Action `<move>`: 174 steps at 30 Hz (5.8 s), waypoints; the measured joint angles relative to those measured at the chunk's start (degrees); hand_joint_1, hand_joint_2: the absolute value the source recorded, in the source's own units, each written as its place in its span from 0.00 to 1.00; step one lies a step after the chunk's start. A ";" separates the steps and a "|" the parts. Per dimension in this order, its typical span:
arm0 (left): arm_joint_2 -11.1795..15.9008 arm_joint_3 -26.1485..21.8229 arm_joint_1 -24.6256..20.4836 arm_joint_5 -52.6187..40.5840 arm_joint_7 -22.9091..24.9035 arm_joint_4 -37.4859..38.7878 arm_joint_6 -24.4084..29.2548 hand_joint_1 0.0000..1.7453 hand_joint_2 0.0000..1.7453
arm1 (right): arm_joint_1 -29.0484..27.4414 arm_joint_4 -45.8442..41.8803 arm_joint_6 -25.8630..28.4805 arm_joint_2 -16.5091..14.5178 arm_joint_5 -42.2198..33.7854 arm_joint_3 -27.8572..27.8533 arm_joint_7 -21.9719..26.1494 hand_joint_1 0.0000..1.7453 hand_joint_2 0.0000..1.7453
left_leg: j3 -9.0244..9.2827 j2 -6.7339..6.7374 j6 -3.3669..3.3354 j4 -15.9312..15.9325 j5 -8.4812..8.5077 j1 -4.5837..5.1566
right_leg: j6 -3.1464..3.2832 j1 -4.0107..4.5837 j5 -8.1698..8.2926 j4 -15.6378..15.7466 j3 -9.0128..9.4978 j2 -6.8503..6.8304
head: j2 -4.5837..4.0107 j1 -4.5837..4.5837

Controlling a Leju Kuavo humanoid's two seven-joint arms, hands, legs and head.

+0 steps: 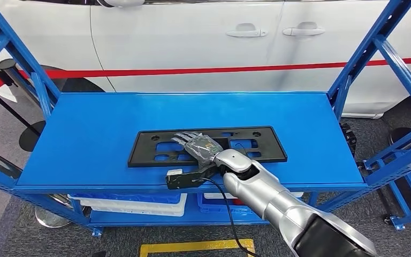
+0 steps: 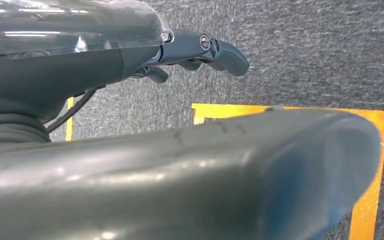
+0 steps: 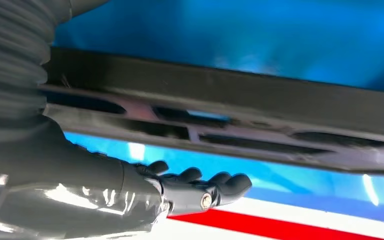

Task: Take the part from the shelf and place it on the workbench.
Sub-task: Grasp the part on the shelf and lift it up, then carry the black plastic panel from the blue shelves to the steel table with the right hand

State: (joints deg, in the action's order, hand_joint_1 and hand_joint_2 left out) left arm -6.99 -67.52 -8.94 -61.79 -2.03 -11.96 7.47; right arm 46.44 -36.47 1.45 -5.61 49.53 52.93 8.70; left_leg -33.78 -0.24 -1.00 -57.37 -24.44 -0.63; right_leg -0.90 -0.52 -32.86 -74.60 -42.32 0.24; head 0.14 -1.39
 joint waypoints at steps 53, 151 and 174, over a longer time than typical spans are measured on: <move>0.29 0.04 0.04 0.59 -2.15 0.00 -0.25 0.00 0.00 | 0.09 4.35 15.33 1.55 22.22 -4.13 -16.86 1.00 1.00 | -0.18 -0.05 1.87 -1.19 -0.92 0.29 | 1.36 0.01 7.36 15.53 7.24 -0.01 | 0.00 -0.13; -2.83 -0.48 1.65 1.76 2.37 0.13 2.79 0.00 1.00 | -15.49 -52.93 -43.46 0.82 -90.49 -32.65 7.49 1.00 1.00 | 2.39 0.34 -0.55 0.74 -1.39 0.33 | -0.53 -0.69 3.10 6.50 0.58 -0.24 | 0.00 0.17; -2.67 -0.46 1.78 1.57 1.81 0.15 2.61 0.00 1.00 | -17.73 -51.72 -43.59 1.37 -89.35 -32.62 8.33 1.00 1.00 | -4.48 0.13 2.35 -7.26 -4.95 0.42 | 2.54 -0.74 6.27 15.66 8.86 -0.49 | 0.01 -0.13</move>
State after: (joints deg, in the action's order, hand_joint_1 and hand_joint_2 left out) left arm -9.66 -67.98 -7.16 -60.22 -0.22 -11.80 10.09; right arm 28.71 -88.19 -42.14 -4.24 -39.82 20.31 17.03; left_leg -38.26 -0.12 1.34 -64.63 -29.39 -0.21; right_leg 1.65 -1.25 -26.58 -58.94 -33.46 -0.24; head 0.15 -1.52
